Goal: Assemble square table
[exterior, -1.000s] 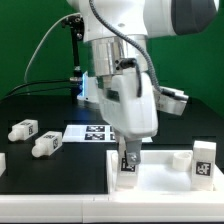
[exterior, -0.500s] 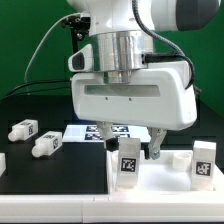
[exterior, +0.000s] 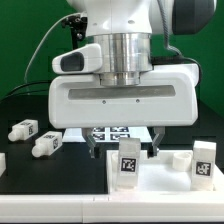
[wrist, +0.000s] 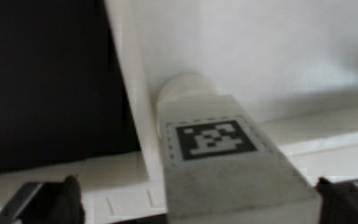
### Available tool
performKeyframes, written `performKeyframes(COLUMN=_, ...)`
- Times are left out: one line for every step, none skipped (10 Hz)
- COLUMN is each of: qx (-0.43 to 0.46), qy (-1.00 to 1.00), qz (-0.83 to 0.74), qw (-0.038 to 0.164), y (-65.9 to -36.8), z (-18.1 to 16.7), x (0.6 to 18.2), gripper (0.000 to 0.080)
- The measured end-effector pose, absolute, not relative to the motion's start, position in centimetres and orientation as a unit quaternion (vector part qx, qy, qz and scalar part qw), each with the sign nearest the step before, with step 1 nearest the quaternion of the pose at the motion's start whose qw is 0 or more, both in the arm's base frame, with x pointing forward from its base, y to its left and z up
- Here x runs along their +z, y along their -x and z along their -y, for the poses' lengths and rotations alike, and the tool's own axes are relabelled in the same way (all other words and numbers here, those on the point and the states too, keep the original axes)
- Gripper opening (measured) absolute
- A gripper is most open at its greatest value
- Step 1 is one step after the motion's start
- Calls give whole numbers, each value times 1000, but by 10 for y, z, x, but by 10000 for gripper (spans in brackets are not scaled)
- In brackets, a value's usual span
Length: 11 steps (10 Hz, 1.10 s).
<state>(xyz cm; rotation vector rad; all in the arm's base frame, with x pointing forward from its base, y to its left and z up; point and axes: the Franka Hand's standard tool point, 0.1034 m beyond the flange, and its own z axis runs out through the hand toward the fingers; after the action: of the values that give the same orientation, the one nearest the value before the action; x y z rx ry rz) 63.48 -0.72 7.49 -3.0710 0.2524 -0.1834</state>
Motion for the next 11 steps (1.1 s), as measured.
performKeyframes(qx=-59, qy=993, qz=-98, qw=29, y=-635, z=7, x=75, gripper=456)
performKeyframes(qx=-58, qy=989, qz=-134, qw=31, y=-635, z=7, x=75, gripper=283)
performKeyframes(qx=-56, qy=982, qz=-178, qw=34, y=-635, z=7, x=75, gripper=283)
performKeyframes(qx=-55, qy=974, qz=-218, qw=36, y=-635, z=7, x=74, gripper=285)
performKeyframes(qx=-53, qy=959, qz=-274, qw=36, y=-638, z=5, x=73, gripper=285)
performKeyframes(qx=-52, qy=935, qz=-349, qw=36, y=-638, z=5, x=74, gripper=285)
performKeyframes(qx=-50, qy=904, qz=-423, qw=36, y=-638, z=6, x=74, gripper=285)
performKeyframes(qx=-46, qy=848, qz=-527, qw=41, y=-636, z=6, x=74, gripper=285)
performKeyframes(qx=-38, qy=782, qz=-619, qw=61, y=-634, z=5, x=72, gripper=285)
performKeyframes(qx=-30, qy=725, qz=-683, qw=87, y=-632, z=6, x=71, gripper=285)
performKeyframes(qx=-29, qy=716, qz=-692, qw=92, y=-631, z=7, x=71, gripper=285)
